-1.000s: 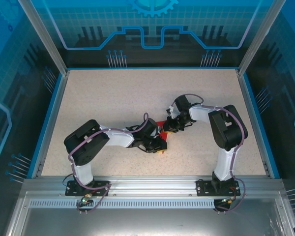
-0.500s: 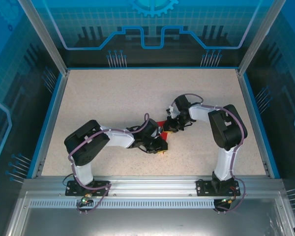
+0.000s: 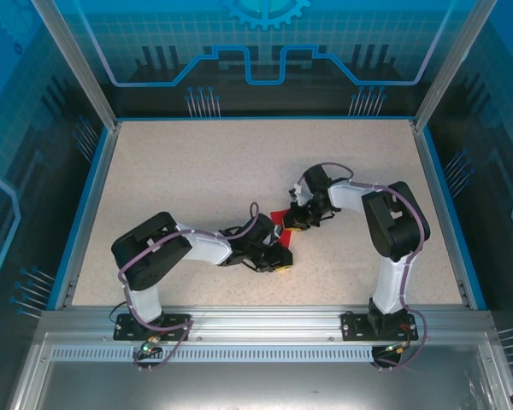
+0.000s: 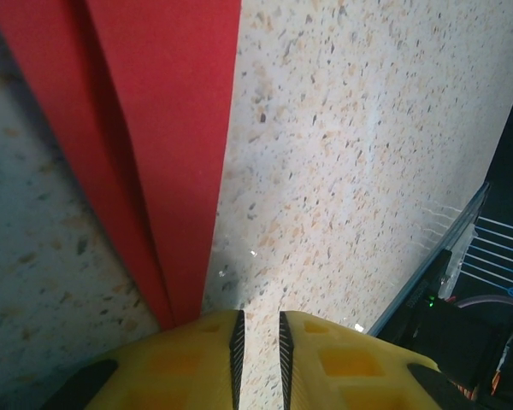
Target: Fold a paper plane with a square sheet of paper (fold left side to right side)
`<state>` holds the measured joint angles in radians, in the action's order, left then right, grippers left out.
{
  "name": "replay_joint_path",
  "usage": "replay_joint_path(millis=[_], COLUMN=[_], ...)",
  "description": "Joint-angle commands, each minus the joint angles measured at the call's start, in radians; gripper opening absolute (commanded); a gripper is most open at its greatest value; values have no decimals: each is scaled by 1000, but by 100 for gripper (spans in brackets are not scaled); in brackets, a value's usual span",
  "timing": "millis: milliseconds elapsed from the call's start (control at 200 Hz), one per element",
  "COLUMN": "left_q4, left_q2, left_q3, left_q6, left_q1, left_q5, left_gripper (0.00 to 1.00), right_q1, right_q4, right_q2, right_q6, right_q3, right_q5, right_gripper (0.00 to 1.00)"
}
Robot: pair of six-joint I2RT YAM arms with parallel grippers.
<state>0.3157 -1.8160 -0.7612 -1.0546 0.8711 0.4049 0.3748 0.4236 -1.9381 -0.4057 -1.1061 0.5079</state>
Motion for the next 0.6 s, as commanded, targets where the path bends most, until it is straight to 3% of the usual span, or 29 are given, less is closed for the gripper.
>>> replay_joint_path(millis=[0, 265, 595], left_q4=[-49, -226, -236], left_q2=[42, 185, 6], left_q3=[48, -74, -188], left_q6=[-43, 66, 125], left_q1=[29, -18, -76], left_q5=[27, 33, 91], left_gripper=[22, 30, 30], right_q1=[10, 12, 12], right_q4=[33, 31, 35], right_q2=[-55, -51, -47], right_q6=[14, 10, 13], right_q3=[9, 14, 12], right_q5=[-77, -77, -75], right_gripper=[13, 13, 13])
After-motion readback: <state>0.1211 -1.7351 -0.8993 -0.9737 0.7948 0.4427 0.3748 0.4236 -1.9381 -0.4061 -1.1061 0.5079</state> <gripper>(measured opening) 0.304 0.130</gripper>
